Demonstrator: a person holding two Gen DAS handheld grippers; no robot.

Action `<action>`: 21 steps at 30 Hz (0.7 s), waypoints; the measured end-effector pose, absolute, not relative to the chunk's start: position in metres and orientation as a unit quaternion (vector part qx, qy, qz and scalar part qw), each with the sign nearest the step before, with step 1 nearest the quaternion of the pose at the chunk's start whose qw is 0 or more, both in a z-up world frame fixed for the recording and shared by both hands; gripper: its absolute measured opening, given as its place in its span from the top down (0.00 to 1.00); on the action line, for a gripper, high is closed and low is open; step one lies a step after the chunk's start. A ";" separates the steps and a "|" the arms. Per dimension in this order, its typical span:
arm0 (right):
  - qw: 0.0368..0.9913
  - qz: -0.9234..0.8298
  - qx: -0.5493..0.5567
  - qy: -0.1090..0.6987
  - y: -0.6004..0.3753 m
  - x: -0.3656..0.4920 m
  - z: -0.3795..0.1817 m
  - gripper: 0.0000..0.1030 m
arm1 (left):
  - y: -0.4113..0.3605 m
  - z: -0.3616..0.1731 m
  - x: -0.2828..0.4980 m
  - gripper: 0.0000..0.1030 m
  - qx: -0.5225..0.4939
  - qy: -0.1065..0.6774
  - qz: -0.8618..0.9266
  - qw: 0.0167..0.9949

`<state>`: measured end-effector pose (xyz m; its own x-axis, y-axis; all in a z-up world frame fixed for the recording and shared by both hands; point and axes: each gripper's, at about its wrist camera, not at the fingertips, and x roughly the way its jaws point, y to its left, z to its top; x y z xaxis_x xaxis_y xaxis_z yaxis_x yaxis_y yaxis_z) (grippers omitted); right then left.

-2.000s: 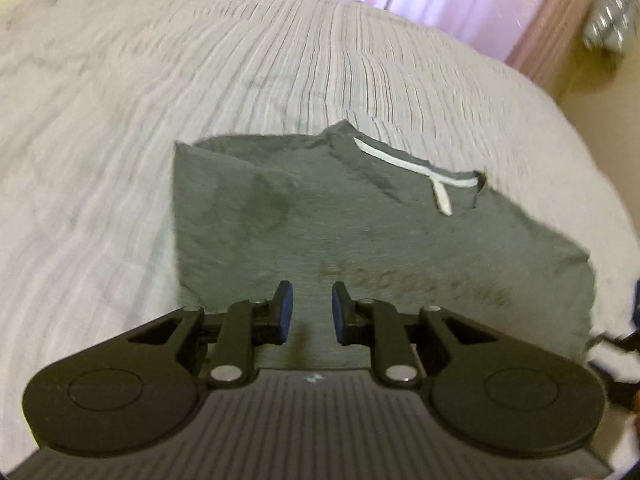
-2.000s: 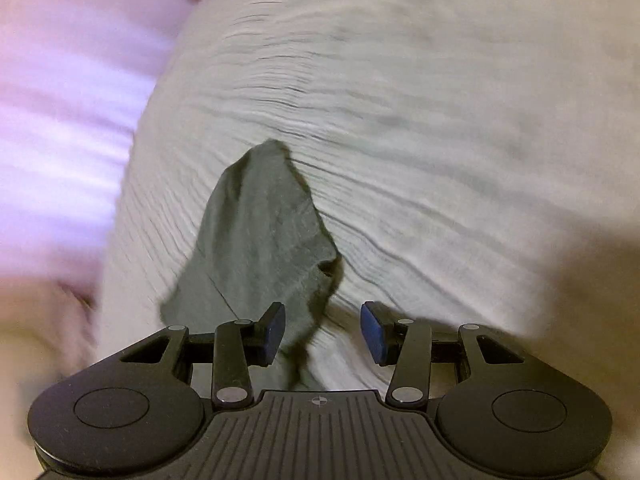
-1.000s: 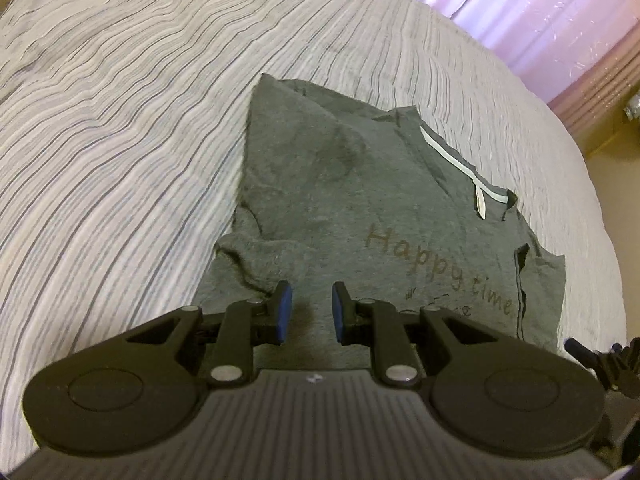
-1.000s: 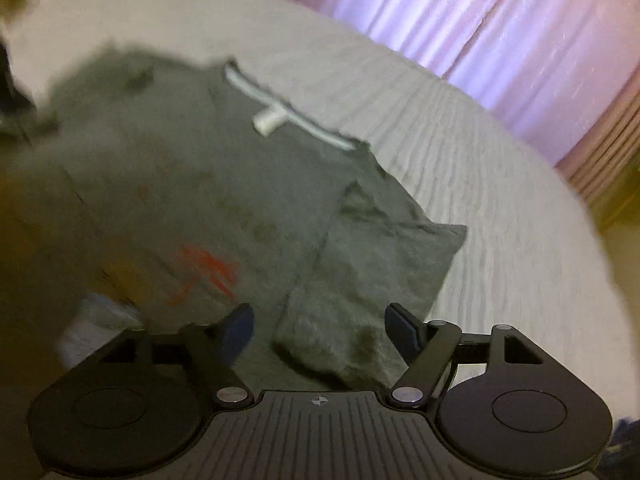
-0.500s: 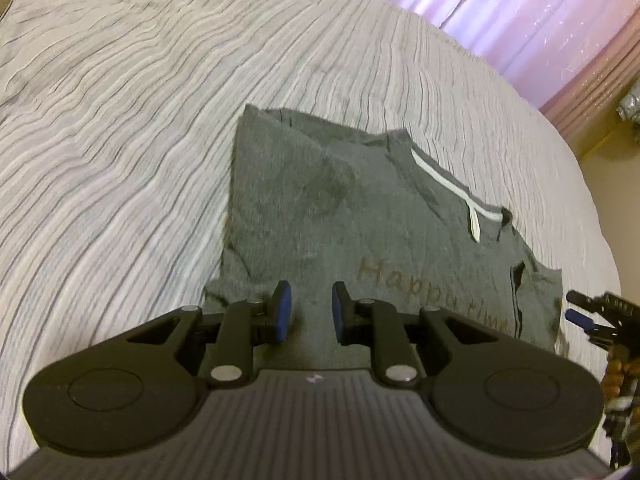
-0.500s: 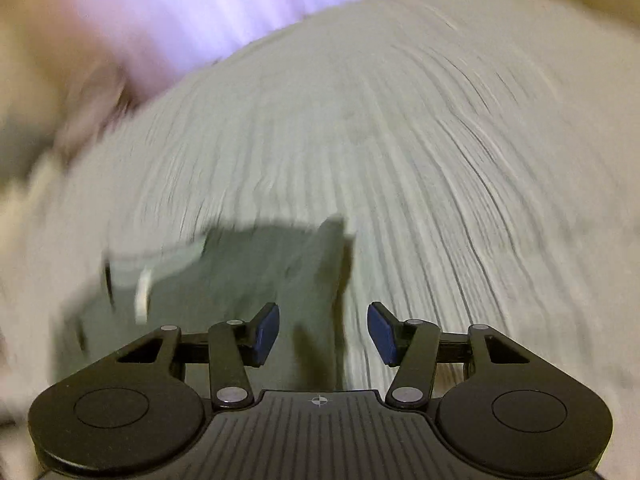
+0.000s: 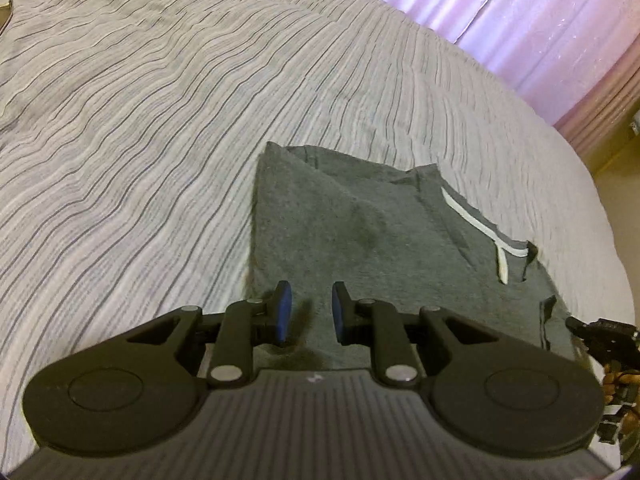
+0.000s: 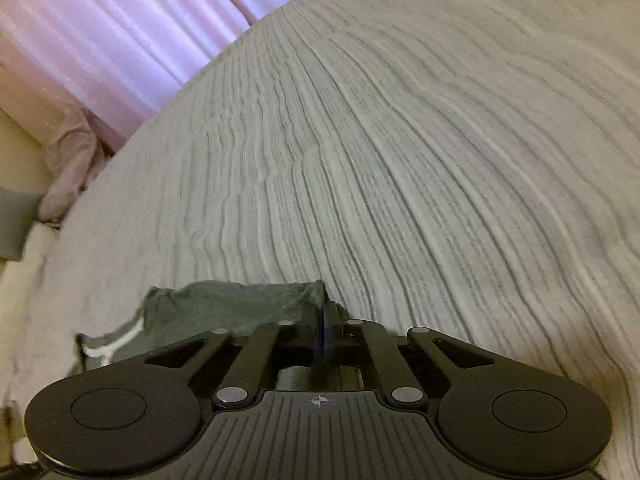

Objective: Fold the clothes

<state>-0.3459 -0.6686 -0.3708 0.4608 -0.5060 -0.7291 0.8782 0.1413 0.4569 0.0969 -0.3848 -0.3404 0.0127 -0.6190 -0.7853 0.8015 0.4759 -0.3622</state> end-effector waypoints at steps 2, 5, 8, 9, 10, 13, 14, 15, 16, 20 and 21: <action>0.716 -0.515 0.420 0.215 -0.662 -0.338 -0.360 0.98 | -0.387 -0.338 0.099 0.84 0.101 0.477 -0.512 0.707; 0.750 -0.517 0.342 0.232 -0.641 -0.324 -0.337 0.96 | -0.399 -0.336 0.104 0.84 0.117 0.447 -0.530 0.711; 0.796 -0.450 0.280 0.292 -0.619 -0.289 -0.333 0.96 | -0.416 -0.344 0.110 0.84 0.128 0.416 -0.546 0.715; 0.803 -0.429 0.262 0.320 -0.613 -0.277 -0.337 0.96 | -0.423 -0.348 0.113 0.84 0.129 0.410 -0.551 0.715; 0.802 -0.419 0.241 0.351 -0.609 -0.266 -0.345 0.96 | -0.429 -0.354 0.116 0.83 0.130 0.409 -0.553 0.714; 0.765 -0.443 0.223 0.410 -0.602 -0.259 -0.366 0.95 | -0.442 -0.370 0.126 0.83 0.146 0.420 -0.557 0.701; 0.757 -0.460 0.234 0.401 -0.599 -0.264 -0.364 0.95 | -0.441 -0.370 0.127 0.83 0.149 0.423 -0.559 0.697; 0.748 -0.477 0.245 0.392 -0.595 -0.269 -0.362 0.95 | -0.438 -0.368 0.128 0.83 0.149 0.425 -0.564 0.692; 0.744 -0.486 0.252 0.383 -0.590 -0.277 -0.354 0.95 | -0.430 -0.363 0.127 0.82 0.147 0.423 -0.576 0.684; 0.767 -0.465 0.261 0.357 -0.546 -0.291 -0.327 0.95 | -0.388 -0.353 0.113 0.82 0.171 0.423 -0.613 0.645; 0.768 -0.454 0.264 0.367 -0.531 -0.293 -0.328 0.95 | -0.376 -0.353 0.108 0.82 0.182 0.425 -0.617 0.637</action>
